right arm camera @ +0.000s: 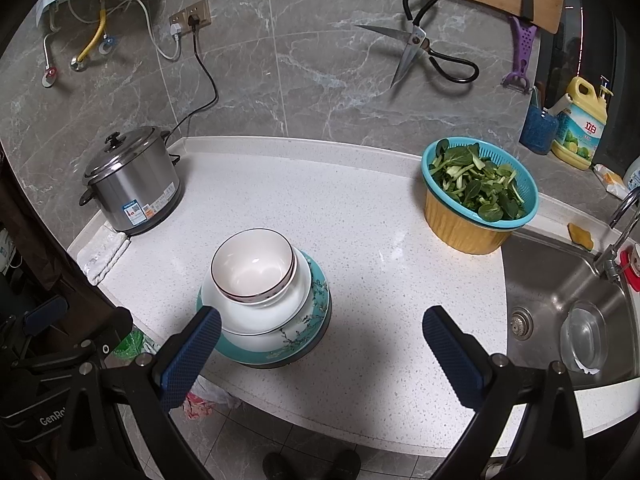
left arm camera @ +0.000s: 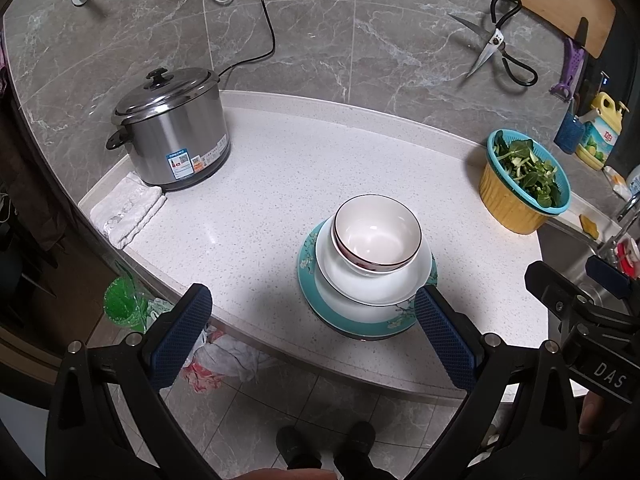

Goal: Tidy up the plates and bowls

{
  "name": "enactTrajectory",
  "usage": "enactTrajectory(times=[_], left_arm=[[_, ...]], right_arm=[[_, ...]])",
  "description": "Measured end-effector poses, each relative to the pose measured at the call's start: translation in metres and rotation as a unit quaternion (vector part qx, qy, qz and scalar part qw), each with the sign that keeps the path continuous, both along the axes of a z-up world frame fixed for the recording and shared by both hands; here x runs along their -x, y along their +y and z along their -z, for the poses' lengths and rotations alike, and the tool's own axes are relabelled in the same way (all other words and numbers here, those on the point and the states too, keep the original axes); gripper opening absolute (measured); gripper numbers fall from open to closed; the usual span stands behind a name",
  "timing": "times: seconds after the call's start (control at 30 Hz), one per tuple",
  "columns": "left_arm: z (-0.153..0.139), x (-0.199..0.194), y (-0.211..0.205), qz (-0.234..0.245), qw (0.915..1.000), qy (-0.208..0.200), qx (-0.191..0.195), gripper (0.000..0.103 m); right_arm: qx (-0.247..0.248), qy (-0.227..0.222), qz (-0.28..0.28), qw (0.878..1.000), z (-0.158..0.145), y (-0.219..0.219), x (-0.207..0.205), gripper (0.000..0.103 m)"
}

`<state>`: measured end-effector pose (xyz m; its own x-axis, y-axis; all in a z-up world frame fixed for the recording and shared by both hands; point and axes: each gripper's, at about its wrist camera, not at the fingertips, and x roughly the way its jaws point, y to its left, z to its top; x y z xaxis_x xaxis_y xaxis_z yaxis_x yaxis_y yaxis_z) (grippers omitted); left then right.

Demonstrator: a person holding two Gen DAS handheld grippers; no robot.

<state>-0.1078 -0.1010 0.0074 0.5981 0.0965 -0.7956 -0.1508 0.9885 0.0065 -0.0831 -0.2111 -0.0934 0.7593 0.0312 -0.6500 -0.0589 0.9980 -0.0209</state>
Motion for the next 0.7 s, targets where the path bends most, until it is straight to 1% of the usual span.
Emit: enactTrajectory(times=[0.3, 0.7], left_arm=[[0.004, -0.009, 0.009, 0.003, 1.0, 0.003, 0.001, 0.103], [0.006, -0.013, 0.007, 0.006, 1.0, 0.0, 0.003, 0.103]], right_arm=[[0.0, 0.002, 0.0, 1.0, 0.001, 0.001, -0.003, 0.103], [0.002, 0.002, -0.002, 1.0, 0.004, 0.0, -0.006, 0.103]])
